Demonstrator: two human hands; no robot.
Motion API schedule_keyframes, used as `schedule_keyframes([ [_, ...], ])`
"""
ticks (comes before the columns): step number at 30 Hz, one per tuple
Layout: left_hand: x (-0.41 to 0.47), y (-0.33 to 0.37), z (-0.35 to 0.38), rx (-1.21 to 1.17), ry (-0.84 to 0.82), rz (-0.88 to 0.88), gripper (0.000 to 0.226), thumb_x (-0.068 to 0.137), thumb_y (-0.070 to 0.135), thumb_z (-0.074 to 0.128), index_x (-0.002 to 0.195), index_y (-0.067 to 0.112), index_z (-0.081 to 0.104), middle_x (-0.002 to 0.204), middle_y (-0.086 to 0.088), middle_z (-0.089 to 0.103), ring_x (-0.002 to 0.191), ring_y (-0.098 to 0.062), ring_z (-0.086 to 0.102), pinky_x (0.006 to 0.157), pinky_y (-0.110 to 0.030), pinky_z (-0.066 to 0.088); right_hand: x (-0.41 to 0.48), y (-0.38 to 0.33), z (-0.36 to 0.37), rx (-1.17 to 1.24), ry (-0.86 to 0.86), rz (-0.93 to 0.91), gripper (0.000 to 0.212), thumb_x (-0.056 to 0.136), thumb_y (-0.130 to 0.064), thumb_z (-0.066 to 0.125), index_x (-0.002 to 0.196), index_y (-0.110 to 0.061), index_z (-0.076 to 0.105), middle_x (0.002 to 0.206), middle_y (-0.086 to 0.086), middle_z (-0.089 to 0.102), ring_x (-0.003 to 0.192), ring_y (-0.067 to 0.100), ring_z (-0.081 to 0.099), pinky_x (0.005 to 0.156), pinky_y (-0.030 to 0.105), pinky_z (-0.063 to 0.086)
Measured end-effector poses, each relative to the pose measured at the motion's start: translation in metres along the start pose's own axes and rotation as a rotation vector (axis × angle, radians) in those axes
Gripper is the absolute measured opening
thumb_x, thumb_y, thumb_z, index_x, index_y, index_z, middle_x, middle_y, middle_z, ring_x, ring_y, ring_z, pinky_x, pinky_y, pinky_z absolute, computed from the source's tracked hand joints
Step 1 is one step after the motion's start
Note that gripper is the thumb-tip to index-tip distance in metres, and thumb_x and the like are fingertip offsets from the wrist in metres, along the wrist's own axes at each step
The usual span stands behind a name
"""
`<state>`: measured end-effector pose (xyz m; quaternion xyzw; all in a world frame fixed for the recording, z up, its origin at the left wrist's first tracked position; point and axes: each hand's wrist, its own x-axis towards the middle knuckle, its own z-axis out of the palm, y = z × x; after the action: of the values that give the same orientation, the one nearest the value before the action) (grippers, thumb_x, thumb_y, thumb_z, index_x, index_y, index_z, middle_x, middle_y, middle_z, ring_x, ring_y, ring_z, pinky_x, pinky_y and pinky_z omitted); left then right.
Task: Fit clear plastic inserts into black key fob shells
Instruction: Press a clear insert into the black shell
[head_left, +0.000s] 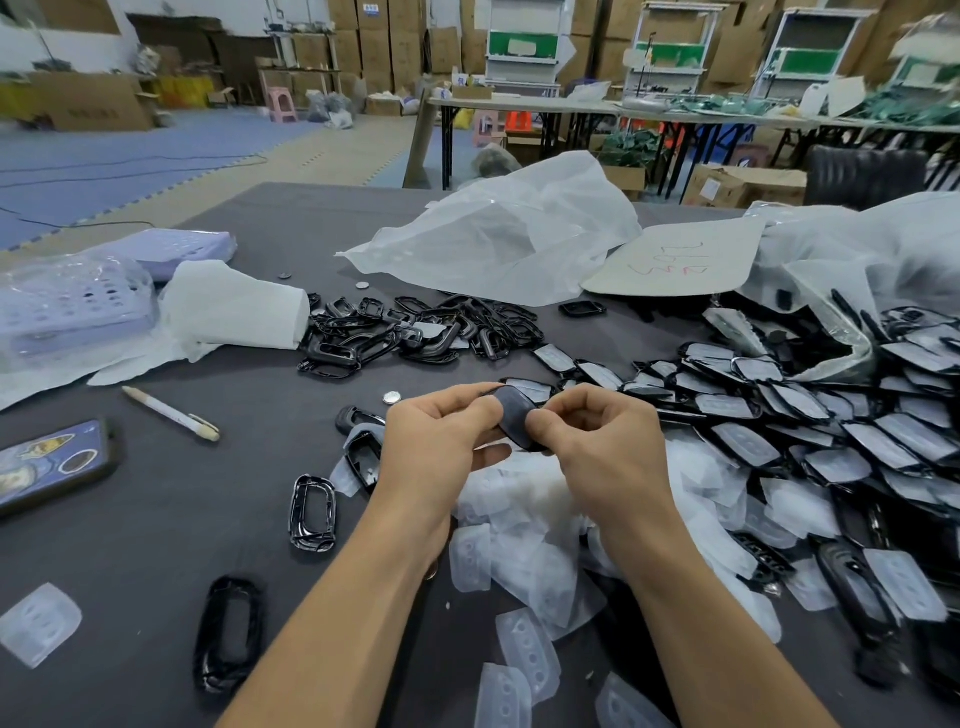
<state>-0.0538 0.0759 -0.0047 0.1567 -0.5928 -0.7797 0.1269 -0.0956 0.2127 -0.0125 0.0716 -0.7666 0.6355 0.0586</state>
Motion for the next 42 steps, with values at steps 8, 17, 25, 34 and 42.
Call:
schedule_keyframes([
  [8,0.0003,0.0007,0.002,0.006,0.07,-0.005,0.017,0.091,-0.006,0.066,0.092,0.003,0.08,0.082,-0.02,0.079,0.067,-0.024,0.073,0.059,-0.025,0.06,-0.0021,-0.0037,-0.0002,-0.008,-0.021,-0.033,0.013,0.075,-0.012,0.081,0.069,-0.02,0.074,0.062,0.001,0.071,0.059,0.017,0.066,0.061,0.033,0.055],
  [17,-0.0014,0.0051,0.0011,-0.12,-0.041,-0.049,0.04,0.093,-0.011,0.063,0.069,0.014,0.083,0.081,-0.016,0.079,0.069,-0.021,0.078,0.059,-0.022,0.06,-0.0017,-0.0051,-0.0022,0.106,-0.043,-0.015,0.018,0.076,-0.004,0.08,0.067,-0.018,0.074,0.057,0.0,0.067,0.048,0.007,0.053,0.049,0.02,0.042],
  [25,0.0003,0.0036,-0.004,-0.003,-0.054,-0.061,0.017,0.09,-0.003,0.07,0.091,0.009,0.081,0.088,-0.015,0.08,0.072,-0.019,0.076,0.063,-0.025,0.061,-0.001,-0.0047,-0.0042,0.112,-0.045,-0.007,0.01,0.072,-0.011,0.08,0.068,-0.018,0.074,0.059,0.001,0.068,0.049,0.006,0.053,0.051,0.019,0.042],
  [34,0.0006,0.0023,-0.0012,-0.007,-0.014,-0.069,0.022,0.088,-0.008,0.067,0.084,0.009,0.081,0.082,-0.016,0.079,0.068,-0.019,0.075,0.061,-0.022,0.06,-0.0048,-0.0065,-0.0025,0.049,-0.078,-0.049,0.015,0.076,-0.01,0.078,0.073,-0.025,0.075,0.062,-0.005,0.07,0.054,0.005,0.06,0.054,0.016,0.046],
  [42,0.0022,0.0,-0.0037,0.048,-0.085,-0.074,0.022,0.089,-0.005,0.07,0.088,0.012,0.084,0.086,-0.012,0.081,0.071,-0.015,0.075,0.061,-0.019,0.057,-0.0046,-0.0088,-0.0003,0.09,-0.112,0.012,0.025,0.081,0.003,0.077,0.072,-0.019,0.073,0.061,0.006,0.07,0.051,0.013,0.058,0.051,0.025,0.049],
])
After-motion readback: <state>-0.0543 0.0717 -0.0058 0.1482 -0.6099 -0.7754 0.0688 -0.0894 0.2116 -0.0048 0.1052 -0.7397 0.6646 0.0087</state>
